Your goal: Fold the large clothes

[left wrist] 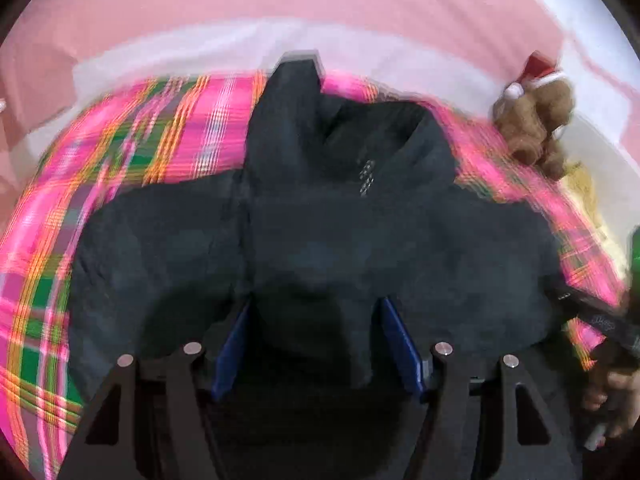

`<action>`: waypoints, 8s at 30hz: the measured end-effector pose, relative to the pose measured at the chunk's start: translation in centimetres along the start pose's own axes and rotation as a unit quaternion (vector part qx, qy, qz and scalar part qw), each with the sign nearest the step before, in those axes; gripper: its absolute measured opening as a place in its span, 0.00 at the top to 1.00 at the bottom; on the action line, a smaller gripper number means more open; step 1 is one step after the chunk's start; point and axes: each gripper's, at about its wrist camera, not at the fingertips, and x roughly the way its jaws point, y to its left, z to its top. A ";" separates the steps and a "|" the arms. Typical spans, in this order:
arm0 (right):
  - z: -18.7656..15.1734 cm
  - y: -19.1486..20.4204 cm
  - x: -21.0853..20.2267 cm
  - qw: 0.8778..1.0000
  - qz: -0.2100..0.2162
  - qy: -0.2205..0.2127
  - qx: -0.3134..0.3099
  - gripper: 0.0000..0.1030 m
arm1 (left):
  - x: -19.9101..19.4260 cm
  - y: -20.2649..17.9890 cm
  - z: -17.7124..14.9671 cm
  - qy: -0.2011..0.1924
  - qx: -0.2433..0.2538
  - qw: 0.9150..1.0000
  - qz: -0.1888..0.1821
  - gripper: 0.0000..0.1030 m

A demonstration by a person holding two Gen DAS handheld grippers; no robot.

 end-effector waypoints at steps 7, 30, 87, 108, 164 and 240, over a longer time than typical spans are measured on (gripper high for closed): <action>-0.9 0.5 1.6 0.999 -0.007 0.011 -0.032 0.46 | 0.5 0.0 -0.8 -0.004 0.001 1.000 0.014 0.35; 5.7 -5.6 6.3 0.996 -0.070 0.034 -0.049 0.65 | 4.7 0.3 3.3 -0.026 0.001 0.999 0.039 0.41; -4.1 5.2 -14.7 0.994 -0.043 -0.085 -0.057 0.63 | -16.3 -2.0 -6.3 -0.079 0.003 0.997 -0.005 0.44; -8.9 10.8 -18.9 0.992 0.026 -0.096 -0.072 0.60 | -21.9 -1.8 -11.0 -0.089 -0.009 0.996 0.007 0.36; 21.8 5.4 17.1 0.996 -0.020 0.059 -0.056 0.91 | 12.4 4.1 20.2 -0.014 -0.011 1.000 0.014 0.90; -3.7 6.3 -5.5 0.994 0.101 0.036 0.004 0.92 | -8.1 3.1 -5.5 -0.008 -0.052 0.994 -0.100 0.57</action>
